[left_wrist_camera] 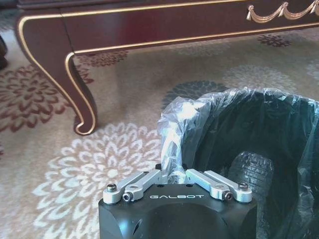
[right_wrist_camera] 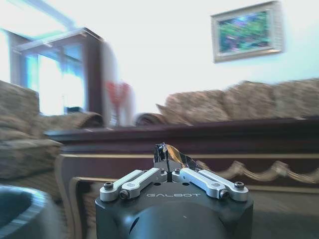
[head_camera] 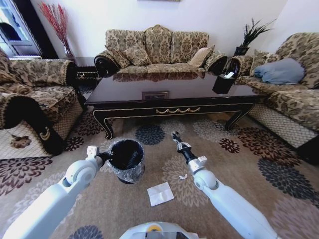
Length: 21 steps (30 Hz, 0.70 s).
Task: Move to the front of the table and pick up the trash from the floor, then place it into the trash bin.
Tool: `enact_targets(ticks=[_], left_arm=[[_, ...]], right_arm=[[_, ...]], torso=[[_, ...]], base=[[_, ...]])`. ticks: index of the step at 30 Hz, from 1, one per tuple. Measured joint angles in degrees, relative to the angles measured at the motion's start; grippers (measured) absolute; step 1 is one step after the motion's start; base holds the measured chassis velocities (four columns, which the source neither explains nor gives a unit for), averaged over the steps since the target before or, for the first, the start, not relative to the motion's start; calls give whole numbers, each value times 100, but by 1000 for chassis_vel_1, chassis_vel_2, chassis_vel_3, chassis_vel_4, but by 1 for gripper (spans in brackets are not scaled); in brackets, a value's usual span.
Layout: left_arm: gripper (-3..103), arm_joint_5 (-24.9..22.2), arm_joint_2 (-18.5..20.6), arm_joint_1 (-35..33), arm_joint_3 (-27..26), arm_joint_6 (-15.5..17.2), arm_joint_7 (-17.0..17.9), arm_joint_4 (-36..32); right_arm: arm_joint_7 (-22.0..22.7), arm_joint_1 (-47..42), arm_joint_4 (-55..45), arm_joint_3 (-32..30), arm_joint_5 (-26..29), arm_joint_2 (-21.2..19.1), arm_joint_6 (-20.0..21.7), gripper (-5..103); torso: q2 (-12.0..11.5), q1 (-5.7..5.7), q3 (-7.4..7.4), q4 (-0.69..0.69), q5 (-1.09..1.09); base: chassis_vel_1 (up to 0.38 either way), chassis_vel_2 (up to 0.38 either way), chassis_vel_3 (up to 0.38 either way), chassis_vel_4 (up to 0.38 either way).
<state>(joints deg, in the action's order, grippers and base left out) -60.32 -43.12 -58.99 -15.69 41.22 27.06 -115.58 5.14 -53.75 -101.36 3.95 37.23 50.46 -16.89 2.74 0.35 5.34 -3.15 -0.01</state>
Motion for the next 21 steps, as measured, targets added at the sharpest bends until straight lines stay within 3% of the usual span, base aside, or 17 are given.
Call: enact_targets(ticks=[7,11,21], left_arm=[[3,-315,-161,1008,734,77,13,520],[3,-337,-574,1716,1220,79,13,1015],[3,-328,-950,2300,1508,61,13,1502]], right_arm=[[-233,980,116,831,134,-115,-154,0],[-242,2024,371,1715,389,-91,-211,0],[-251,2299,612,2179,417,32,-224,0]], torso=[[0,0,1,-2,2],[-1,0,1,1,0],[0,1,1,-1,1]], base=[[0,0,0,0],[0,0,0,0],[0,0,0,0]])
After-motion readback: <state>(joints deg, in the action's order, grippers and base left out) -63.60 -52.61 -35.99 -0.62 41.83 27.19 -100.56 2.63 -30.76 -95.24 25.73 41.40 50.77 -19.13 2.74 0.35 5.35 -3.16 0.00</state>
